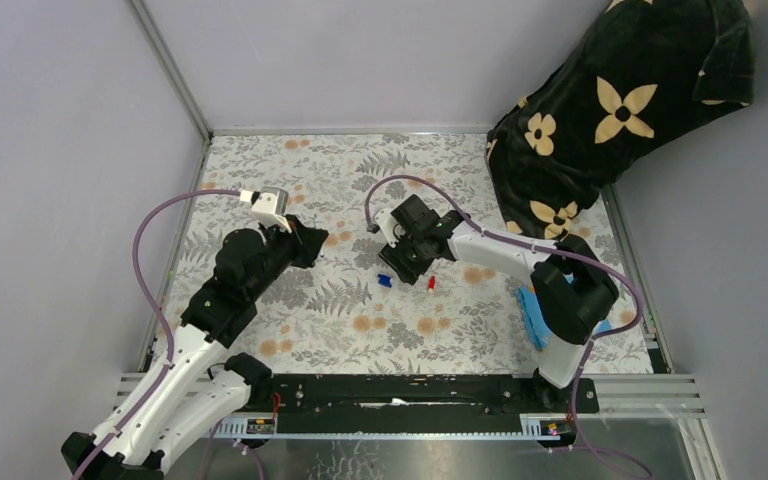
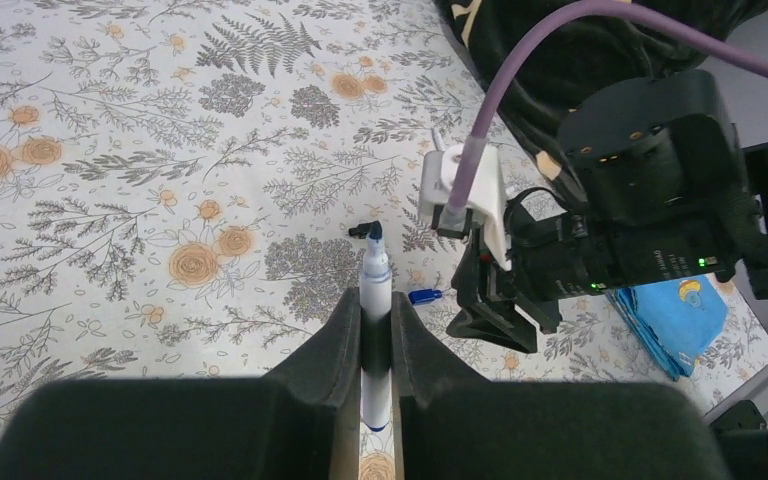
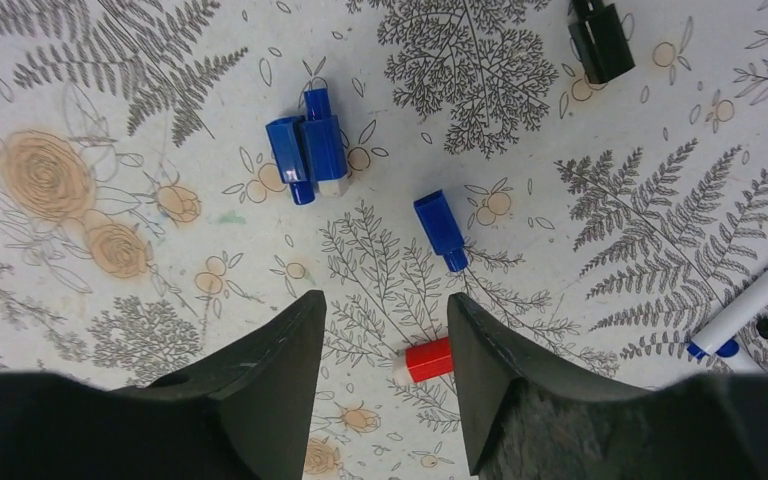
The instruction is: Insert the pens into the pen caps
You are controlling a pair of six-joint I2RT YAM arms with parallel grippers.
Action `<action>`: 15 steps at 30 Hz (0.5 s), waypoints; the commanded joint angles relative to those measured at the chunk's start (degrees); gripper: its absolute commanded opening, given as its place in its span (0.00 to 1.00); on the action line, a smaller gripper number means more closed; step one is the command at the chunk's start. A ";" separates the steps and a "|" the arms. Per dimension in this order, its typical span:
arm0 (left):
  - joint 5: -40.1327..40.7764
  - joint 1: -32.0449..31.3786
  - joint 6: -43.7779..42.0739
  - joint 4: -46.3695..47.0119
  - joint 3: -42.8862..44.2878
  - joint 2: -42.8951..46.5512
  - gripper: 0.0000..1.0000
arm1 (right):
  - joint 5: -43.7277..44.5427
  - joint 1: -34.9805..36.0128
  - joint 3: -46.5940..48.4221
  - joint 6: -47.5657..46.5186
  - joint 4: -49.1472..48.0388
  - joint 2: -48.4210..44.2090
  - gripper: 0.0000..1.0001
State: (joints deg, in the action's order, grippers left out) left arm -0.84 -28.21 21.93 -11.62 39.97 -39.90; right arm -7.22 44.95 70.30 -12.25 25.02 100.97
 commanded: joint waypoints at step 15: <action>1.37 -0.17 -1.10 -0.12 -0.40 0.90 0.00 | -1.77 -0.99 9.29 -10.12 3.73 8.97 0.47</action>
State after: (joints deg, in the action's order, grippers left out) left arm -0.54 -28.21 21.89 -12.40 39.90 -39.86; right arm -7.35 44.77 76.84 -19.97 27.24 108.51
